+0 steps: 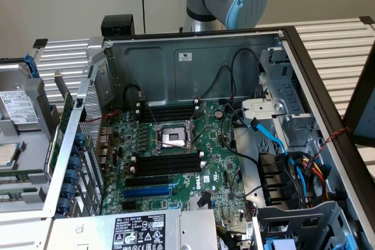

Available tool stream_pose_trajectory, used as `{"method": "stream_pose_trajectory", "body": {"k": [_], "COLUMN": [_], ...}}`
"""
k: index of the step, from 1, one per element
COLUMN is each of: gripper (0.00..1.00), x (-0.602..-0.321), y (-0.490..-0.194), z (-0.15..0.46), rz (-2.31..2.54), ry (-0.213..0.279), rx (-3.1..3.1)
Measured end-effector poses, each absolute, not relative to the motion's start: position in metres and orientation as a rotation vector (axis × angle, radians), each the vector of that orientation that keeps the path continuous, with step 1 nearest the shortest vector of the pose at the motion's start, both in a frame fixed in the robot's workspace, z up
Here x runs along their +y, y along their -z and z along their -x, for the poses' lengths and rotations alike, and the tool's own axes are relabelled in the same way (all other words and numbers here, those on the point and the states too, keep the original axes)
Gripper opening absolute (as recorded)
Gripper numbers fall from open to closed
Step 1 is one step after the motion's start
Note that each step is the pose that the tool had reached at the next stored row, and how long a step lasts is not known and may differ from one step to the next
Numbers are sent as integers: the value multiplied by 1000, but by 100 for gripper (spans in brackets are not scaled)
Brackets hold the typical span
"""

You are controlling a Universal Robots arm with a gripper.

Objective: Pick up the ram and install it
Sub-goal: 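Reach for the ram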

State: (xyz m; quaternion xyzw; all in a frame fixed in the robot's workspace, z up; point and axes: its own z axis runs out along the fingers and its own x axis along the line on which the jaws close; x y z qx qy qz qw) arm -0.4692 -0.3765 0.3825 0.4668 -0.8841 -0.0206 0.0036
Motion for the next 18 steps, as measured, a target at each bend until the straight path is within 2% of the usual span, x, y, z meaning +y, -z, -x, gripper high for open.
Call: {"method": "stream_pose_trajectory", "body": {"k": [6,11,18], "gripper": [27,27,27], "x": [-376,-375,-375], "y": [-382,-382,-382], "z": [469,469,469], "rz": [-1512,-1531,-1674], "ry": [58,14,-8], "rx": [-2742,-2713,-2619]}}
